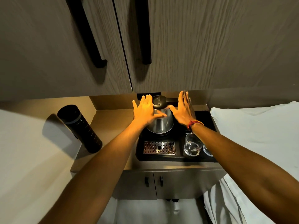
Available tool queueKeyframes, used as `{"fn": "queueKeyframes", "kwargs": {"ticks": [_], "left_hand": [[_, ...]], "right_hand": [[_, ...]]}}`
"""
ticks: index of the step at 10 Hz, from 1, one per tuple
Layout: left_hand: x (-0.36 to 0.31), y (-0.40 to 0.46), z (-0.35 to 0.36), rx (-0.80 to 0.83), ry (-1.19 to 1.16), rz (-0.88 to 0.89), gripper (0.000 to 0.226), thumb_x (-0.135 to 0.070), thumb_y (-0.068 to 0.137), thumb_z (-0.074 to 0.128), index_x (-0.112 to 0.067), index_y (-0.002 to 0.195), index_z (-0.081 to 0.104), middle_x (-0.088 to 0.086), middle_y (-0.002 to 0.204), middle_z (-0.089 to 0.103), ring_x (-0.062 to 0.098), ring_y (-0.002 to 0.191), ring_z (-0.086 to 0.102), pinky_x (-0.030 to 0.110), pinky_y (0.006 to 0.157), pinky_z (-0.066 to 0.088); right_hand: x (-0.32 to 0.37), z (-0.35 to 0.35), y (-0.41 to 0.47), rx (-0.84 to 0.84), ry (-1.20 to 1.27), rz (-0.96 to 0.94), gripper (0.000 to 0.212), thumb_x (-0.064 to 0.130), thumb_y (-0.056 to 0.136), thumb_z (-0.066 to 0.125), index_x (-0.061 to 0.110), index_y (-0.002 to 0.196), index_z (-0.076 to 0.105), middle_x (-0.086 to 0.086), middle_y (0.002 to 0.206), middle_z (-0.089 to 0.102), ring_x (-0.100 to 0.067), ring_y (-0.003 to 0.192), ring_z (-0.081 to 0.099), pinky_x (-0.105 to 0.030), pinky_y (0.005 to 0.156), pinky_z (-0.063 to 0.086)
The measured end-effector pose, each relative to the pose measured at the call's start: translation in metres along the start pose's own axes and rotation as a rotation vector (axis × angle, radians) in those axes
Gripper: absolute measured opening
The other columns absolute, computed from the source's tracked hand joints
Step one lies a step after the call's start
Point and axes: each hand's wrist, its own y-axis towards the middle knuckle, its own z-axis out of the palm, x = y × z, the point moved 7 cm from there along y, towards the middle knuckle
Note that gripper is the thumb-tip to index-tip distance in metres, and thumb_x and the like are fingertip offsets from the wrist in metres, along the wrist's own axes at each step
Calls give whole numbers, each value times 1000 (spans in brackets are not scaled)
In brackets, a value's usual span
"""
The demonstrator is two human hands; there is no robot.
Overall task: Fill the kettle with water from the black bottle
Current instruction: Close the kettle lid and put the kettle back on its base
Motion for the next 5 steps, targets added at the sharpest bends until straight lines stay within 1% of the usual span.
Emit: {"fn": "queueKeyframes", "kwargs": {"ticks": [1, 2, 3, 4, 5], "left_hand": [[-1, -1, 0, 11, -7, -21, 112, -80, 67, 64, -11, 147, 28, 8, 152, 37, 28, 144, 26, 68, 114, 13], [-5, 0, 0, 29, 27, -34, 114, -80, 66, 64, -11, 148, 26, 8, 154, 33, 28, 147, 22, 66, 115, 12], [-5, 3, 0, 103, 77, -73, 122, -82, 67, 61, -9, 153, 17, 10, 160, 22, 29, 150, 12, 65, 117, 8], [-12, -4, -8, 161, 203, -72, 128, -83, 71, 54, -7, 156, -5, 10, 166, -3, 28, 152, -6, 63, 117, -1], [-17, -15, -19, 84, 241, -54, 124, -82, 76, 50, -7, 155, -9, 10, 166, -6, 27, 152, -8, 61, 117, -2]], "right_hand": [[-1, -1, -3, 7, -53, 15, 83, 53, 92, 37, 7, 151, 1, -13, 162, -9, -23, 149, -15, -44, 123, -5], [5, -2, -1, -34, -146, -45, 83, 63, 91, 20, 8, 151, 5, -10, 163, -4, -20, 149, -13, -43, 122, -7], [7, -1, 0, -7, -202, -38, 89, 68, 89, 16, 7, 151, 0, -11, 162, -6, -21, 149, -14, -43, 123, -7], [21, -8, -11, 15, -253, -21, 93, 69, 88, 15, 3, 150, -6, -15, 161, -12, -25, 148, -15, -44, 124, -3], [29, -18, -22, -33, -229, -35, 93, 69, 88, 15, 3, 150, -6, -14, 161, -14, -25, 148, -15, -44, 124, -3]]}}
